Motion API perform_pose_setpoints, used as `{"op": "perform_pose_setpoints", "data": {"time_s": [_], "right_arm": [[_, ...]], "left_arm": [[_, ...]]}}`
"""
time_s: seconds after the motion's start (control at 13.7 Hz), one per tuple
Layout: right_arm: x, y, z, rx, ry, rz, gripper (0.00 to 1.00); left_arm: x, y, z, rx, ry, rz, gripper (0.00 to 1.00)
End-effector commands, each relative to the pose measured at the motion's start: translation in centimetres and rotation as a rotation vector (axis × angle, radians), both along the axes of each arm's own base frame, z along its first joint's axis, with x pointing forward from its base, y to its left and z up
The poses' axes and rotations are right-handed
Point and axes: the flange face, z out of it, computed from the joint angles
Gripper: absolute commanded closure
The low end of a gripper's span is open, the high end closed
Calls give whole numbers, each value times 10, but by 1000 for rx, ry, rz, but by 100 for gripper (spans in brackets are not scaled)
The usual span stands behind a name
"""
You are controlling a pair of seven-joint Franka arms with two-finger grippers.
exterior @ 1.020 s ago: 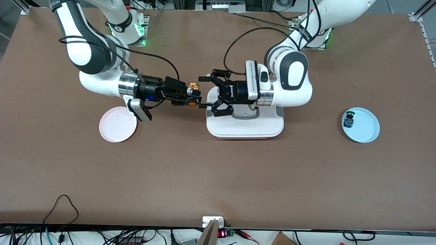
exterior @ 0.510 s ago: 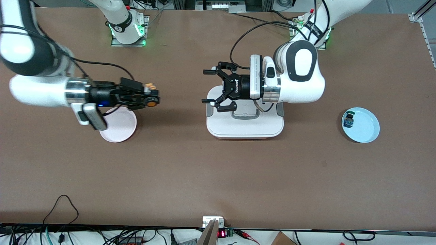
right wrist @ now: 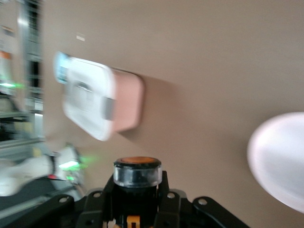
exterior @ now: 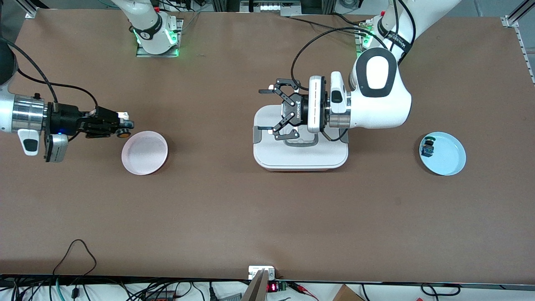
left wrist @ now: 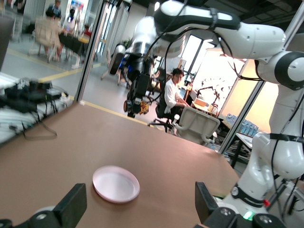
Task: Transfer orange switch to right arm and place
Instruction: 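Lower the switch onto the white plate while the left gripper withdraws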
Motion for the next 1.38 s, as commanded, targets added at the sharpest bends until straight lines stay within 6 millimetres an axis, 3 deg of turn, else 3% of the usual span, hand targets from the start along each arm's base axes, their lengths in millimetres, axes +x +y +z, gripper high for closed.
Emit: {"op": "perform_pose_setpoints", "data": {"time_s": [0.0,0.15,0.22,0.29,0.44,0.66,0.8,0.95,1.02,1.17,1.31], "right_arm": [[-2,-20,17,-247,-4,-11,100],[-3,-27,18,-405,42,-99,100],[-3,-26,15,-457,43,-113,100],[-5,-17,15,-504,40,-135,100],[-19,-8,0,-561,5,-163,100],[-58,-3,-46,-569,-87,-207,100],[-67,1,-73,-575,-106,-212,100],[-78,3,-112,-583,-140,-229,100],[-82,14,-129,-585,-164,-225,100],[-80,19,-165,-592,-156,-222,100],[-74,23,-197,-598,-172,-222,100]], "left_arm": [[-1,9,1,137,136,-11,0],[3,27,-7,248,244,-44,0],[10,46,-11,328,286,-28,0],[8,52,-11,417,328,-42,0],[15,73,7,624,417,-11,0],[13,98,22,996,464,32,0],[9,114,23,1156,478,44,0],[8,132,32,1300,497,71,0],[8,142,36,1385,518,127,0],[4,156,34,1528,615,274,0],[5,173,32,1665,593,335,0]]}}
